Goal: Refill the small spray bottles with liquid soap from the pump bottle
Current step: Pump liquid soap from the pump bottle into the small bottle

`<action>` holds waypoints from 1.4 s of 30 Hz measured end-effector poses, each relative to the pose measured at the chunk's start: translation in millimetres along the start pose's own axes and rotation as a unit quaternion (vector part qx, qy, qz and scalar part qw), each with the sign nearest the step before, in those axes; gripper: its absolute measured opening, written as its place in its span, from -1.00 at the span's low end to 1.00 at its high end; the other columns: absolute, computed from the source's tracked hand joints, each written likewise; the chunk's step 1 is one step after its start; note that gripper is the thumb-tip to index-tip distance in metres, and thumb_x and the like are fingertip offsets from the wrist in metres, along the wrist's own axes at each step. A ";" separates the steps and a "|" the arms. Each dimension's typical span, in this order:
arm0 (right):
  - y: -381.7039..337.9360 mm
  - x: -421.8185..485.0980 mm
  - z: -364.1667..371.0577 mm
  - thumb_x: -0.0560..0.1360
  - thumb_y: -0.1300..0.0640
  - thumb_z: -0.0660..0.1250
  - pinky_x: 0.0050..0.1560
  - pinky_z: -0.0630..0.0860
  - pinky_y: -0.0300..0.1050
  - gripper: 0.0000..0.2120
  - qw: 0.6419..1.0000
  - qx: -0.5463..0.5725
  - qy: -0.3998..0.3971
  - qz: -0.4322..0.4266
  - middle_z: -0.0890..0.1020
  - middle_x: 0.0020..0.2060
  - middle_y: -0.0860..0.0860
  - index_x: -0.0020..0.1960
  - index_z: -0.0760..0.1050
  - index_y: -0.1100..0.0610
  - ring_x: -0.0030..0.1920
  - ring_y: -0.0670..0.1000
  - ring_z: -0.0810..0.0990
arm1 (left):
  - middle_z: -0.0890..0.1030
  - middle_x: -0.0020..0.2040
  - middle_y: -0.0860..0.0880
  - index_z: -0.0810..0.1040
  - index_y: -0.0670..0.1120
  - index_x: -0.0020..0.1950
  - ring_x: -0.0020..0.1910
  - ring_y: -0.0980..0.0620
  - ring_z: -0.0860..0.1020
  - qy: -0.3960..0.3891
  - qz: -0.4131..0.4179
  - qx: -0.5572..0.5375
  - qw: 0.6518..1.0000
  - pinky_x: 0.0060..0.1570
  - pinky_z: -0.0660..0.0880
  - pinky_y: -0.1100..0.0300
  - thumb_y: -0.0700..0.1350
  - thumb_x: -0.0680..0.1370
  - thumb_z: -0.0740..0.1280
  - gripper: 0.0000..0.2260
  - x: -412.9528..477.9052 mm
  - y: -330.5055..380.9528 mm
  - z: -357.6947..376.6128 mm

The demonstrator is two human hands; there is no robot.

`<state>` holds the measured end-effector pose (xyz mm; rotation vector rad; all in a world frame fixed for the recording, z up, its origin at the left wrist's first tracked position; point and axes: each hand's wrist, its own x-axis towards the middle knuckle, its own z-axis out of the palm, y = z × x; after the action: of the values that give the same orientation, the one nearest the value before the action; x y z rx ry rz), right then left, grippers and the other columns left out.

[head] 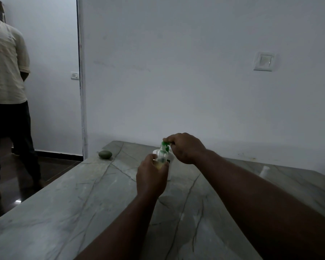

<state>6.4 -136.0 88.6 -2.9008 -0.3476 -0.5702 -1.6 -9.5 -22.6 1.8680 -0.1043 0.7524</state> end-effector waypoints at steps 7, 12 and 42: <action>8.0 2.8 -6.6 0.69 0.09 0.08 0.33 0.45 0.03 -0.57 1.000 -0.013 -0.013 -0.007 0.48 0.49 -0.04 0.52 0.40 -0.15 0.45 0.08 0.45 | 0.53 -0.13 0.20 0.58 0.03 0.22 -0.11 0.11 0.60 0.009 0.000 -0.005 1.000 -0.08 0.66 -0.06 0.08 0.53 0.47 -0.69 -0.3 4.2 -0.5; 8.6 2.0 -6.0 0.70 0.10 0.07 0.34 0.47 0.05 -0.57 1.000 -0.010 -0.008 -0.010 0.50 0.47 -0.05 0.51 0.42 -0.13 0.44 0.08 0.46 | 0.57 -0.09 0.15 0.57 0.04 0.23 -0.09 0.07 0.61 0.010 -0.006 -0.001 1.000 -0.07 0.65 -0.06 0.10 0.53 0.46 -0.68 0.5 5.4 -1.4; 3.5 2.2 -11.9 0.69 0.10 0.09 0.31 0.50 0.07 -0.58 0.999 -0.028 -0.016 -0.011 0.53 0.44 -0.06 0.47 0.46 -0.17 0.39 0.08 0.51 | 0.62 -0.11 0.13 0.55 0.09 0.12 -0.14 0.11 0.62 0.005 -0.019 -0.023 1.000 -0.13 0.65 0.01 0.06 0.54 0.46 -0.80 -2.8 8.1 -4.4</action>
<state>5.1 -141.4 100.0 -2.9657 -0.3738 -0.5463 -9.0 -9.9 -16.6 1.8185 -0.0792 0.7268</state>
